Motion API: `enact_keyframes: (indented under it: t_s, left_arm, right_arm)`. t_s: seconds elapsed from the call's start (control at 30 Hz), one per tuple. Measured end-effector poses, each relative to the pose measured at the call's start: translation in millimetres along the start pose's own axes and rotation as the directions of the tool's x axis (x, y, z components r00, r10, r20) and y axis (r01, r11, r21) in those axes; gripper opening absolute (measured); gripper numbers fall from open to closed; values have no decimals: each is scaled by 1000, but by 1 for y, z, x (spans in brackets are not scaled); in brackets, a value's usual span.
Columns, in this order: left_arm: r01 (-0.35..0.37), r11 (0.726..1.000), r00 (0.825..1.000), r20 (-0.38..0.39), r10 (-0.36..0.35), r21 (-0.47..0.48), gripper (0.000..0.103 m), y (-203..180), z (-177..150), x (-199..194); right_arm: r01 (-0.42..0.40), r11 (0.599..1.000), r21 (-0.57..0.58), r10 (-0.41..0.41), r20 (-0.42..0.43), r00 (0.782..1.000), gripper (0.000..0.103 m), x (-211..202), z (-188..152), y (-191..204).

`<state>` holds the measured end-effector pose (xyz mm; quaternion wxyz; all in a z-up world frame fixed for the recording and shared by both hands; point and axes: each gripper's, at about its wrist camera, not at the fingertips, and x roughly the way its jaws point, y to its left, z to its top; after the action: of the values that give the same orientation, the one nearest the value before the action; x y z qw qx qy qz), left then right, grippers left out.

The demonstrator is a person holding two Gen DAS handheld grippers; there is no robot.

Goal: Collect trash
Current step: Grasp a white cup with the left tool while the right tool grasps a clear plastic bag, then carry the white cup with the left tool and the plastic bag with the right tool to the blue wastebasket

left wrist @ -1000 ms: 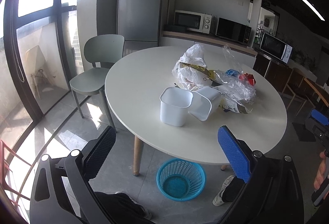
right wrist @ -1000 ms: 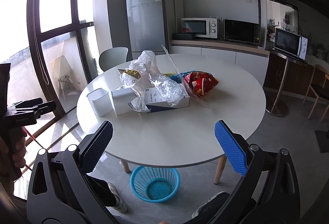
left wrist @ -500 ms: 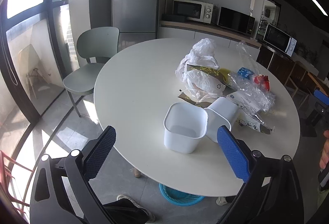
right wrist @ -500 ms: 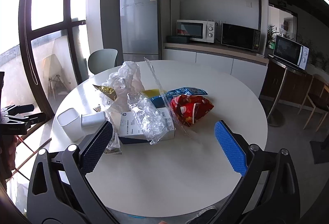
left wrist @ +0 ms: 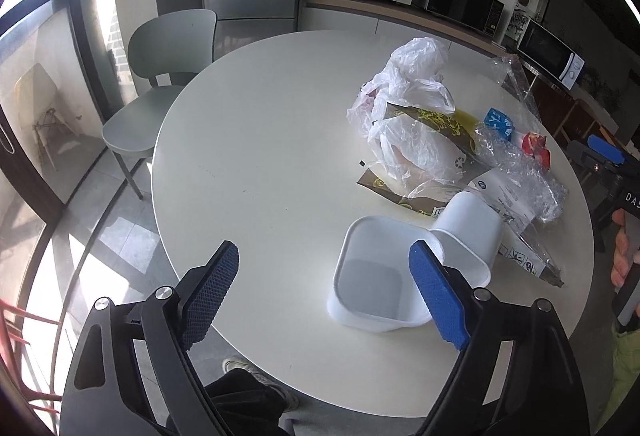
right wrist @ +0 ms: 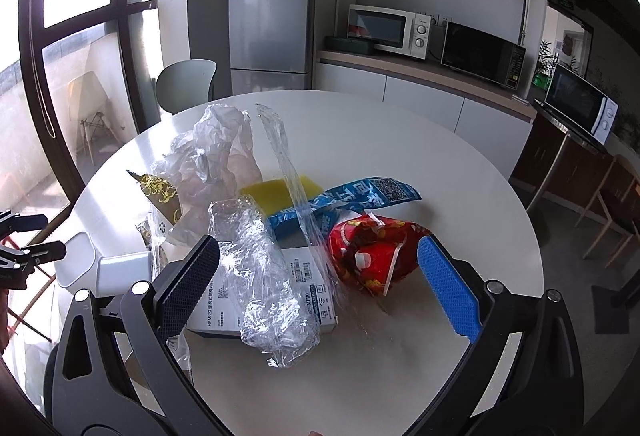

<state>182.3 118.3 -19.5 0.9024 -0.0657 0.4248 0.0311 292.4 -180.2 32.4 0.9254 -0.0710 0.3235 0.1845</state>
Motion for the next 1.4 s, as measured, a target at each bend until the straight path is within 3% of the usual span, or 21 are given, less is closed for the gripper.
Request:
enact_keyframes:
  t_s: [0.17,0.3,0.37,0.5,0.57,0.6,0.67,0.7,0.77,1.2,1.4]
  left_arm:
    - [6,999,999,-50,-4,35,77,-5,1,10]
    - [9,999,997,-82,-5,45,65,-6,3,19]
    - [12,999,995,-97,-8,40,55,-4,4,23]
    - [-3,998,993,-116,10,55,38,-6,3,28]
    - [-6,998,993,-121,15,67,35,-8,2,30]
    - [-7,998,992,-124,16,68,26,-8,2,30]
    - [-8,998,992,-127,16,67,14,-9,1,31]
    - [-8,998,992,-128,17,69,8,-10,1,31]
    - [-15,998,993,-117,23,66,7,-13,0,28]
    - [3,999,1000,18,-2,-36,5,-7,-6,-23]
    - [23,999,996,81,-21,-23,5,-9,-20,-54]
  right_arm:
    - [24,999,-21,-25,-52,998,94,28,11,7]
    - [33,999,-25,-35,-89,995,90,46,16,9]
    - [17,1000,-20,-20,-123,992,73,56,15,7]
    - [13,1000,11,-12,-136,991,61,64,16,3]
    - [9,1000,6,-9,-134,991,47,65,16,3]
    - [9,1000,7,-8,-140,990,43,67,17,2]
    - [14,1000,9,-12,-148,989,18,69,18,1]
    - [12,1000,7,-11,-151,988,14,70,18,0]
    - [11,1000,3,-11,-142,990,5,66,19,0]
    - [-52,998,34,52,-18,998,1,0,21,-11]
    - [-106,992,74,105,22,994,1,-34,4,-23]
